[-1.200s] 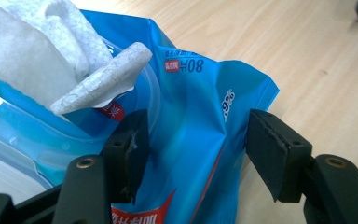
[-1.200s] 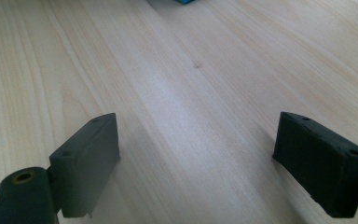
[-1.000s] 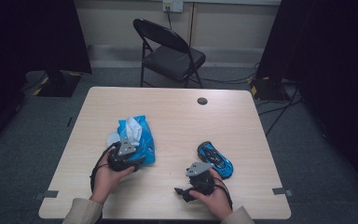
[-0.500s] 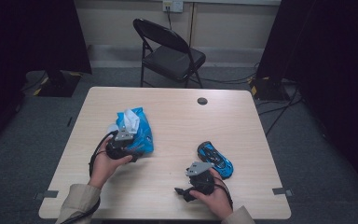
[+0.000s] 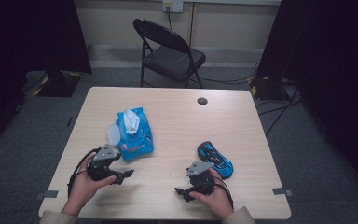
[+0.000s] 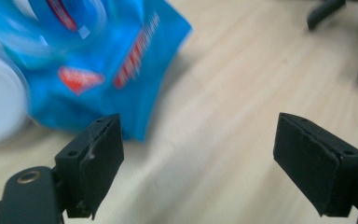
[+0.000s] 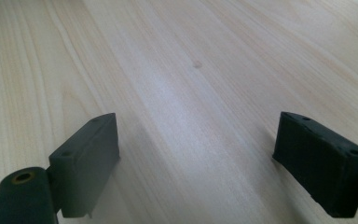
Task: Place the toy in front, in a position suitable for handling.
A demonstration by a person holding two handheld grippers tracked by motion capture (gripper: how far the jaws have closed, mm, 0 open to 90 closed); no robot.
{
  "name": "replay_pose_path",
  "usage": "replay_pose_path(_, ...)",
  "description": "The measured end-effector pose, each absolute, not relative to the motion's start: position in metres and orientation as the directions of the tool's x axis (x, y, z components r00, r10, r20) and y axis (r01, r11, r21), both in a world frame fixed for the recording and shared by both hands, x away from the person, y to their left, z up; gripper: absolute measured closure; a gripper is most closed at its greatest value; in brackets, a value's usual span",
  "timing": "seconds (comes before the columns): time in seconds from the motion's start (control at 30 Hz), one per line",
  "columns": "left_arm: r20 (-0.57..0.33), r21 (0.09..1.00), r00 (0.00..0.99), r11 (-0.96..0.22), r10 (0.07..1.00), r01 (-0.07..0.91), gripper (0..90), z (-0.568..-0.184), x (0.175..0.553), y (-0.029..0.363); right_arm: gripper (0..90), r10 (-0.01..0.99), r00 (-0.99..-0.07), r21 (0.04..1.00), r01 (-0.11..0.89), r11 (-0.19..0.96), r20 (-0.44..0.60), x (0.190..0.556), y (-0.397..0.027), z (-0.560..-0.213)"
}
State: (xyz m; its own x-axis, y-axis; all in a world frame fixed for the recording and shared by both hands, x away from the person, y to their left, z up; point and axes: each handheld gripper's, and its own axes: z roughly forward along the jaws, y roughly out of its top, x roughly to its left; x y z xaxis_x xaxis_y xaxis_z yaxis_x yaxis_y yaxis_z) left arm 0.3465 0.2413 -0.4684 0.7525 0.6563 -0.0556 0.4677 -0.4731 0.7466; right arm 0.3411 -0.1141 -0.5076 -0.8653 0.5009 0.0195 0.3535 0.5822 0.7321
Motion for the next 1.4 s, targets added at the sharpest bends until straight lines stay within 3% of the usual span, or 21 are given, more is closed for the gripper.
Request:
replay_pose_path(0.13, -0.074, 0.713, 0.756, -0.496, 0.650, 0.495, 16.0, -0.486, 0.339, 0.245, 13.1, 0.500, -0.866, 0.732, 0.353, 0.583, 0.020, 0.341, -0.114, -0.508)
replay_pose_path(0.47, -0.028, 0.704, 0.788, -0.547, 0.615, 0.452, 16.0, -0.502, 0.336, 0.244, 15.2, 0.499, -0.867, 0.721, 0.358, 0.593, 0.021, 0.342, -0.116, -0.505)
replay_pose_path(0.6, -0.008, 0.722, 0.797, -0.548, 0.604, 0.422, 14.8, -0.505, 0.336, 0.246, 15.4, 0.505, -0.862, 0.726, 0.375, 0.576, 0.045, 0.345, -0.124, -0.497)
replay_pose_path(0.87, -0.009, 0.730, 0.799, -0.542, 0.602, 0.416, 11.4, -0.506, 0.336, 0.245, 15.3, 0.553, -0.833, 0.759, 0.358, 0.544, -0.004, 0.351, -0.147, -0.467)
replay_pose_path(1.13, -0.013, 0.729, 0.800, -0.542, 0.600, 0.418, 11.0, -0.507, 0.336, 0.245, 15.2, 0.703, -0.711, 0.782, 0.435, 0.447, -0.007, 0.385, -0.182, -0.461)
replay_pose_path(1.4, -0.013, 0.729, 0.800, -0.542, 0.599, 0.418, 10.7, -0.507, 0.336, 0.245, 15.1, 0.750, -0.661, 0.736, 0.515, 0.441, 0.013, 0.419, -0.185, -0.482)
